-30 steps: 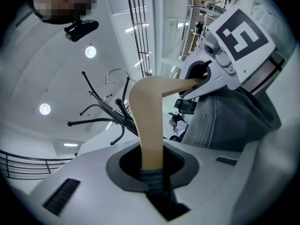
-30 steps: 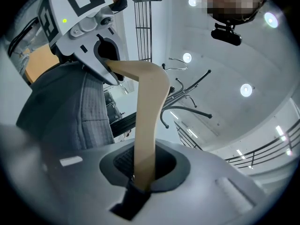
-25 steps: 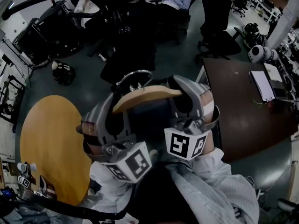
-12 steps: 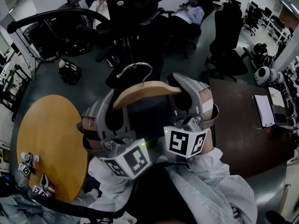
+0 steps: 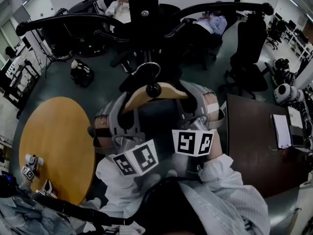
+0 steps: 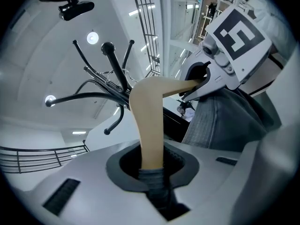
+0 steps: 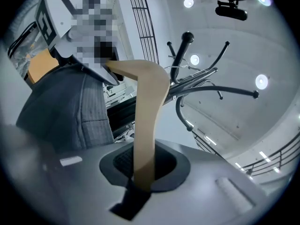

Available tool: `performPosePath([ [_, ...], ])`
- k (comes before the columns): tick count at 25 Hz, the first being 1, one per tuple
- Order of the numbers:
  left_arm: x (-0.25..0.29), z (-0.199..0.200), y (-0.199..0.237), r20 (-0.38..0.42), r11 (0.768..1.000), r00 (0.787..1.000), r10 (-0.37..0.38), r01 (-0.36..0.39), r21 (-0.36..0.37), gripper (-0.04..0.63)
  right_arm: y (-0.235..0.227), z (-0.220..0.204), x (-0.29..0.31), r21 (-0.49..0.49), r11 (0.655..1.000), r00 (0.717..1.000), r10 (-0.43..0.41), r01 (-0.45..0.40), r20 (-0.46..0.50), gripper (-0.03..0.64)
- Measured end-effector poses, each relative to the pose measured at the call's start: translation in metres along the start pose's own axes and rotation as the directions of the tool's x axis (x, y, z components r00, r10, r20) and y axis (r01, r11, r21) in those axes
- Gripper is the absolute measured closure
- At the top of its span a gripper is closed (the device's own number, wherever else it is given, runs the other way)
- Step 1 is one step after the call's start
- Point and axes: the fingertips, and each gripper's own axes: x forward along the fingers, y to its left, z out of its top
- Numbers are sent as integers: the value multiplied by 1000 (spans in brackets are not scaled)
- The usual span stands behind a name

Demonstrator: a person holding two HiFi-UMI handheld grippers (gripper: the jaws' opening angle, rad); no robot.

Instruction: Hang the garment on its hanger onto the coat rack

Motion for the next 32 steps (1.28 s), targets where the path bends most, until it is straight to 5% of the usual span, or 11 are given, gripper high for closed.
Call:
performPosePath([
  [6, 11, -19, -16, -24, 1000, 999, -31, 31, 1, 540, 23, -15, 12, 18, 999, 999, 45, -45, -30, 578],
  [17, 9, -18, -16, 69, 996, 995, 67, -70, 50, 540, 25, -15, 9, 75, 997, 999, 24, -27, 36, 566],
  [22, 6, -13, -18, 91, 999, 995, 30, -31, 13, 530, 25, -10, -5, 134, 985, 990, 99, -111, 97, 537],
  [27, -3, -5, -22, 150, 994, 987, -61, 73, -75, 415, 32, -7, -20, 122, 968, 971, 203, -218, 124, 472],
  [32, -21, 0, -19, 168, 995, 985, -38, 54, -88, 403, 25, 1, -44, 152, 957, 959, 219, -247, 178, 443],
])
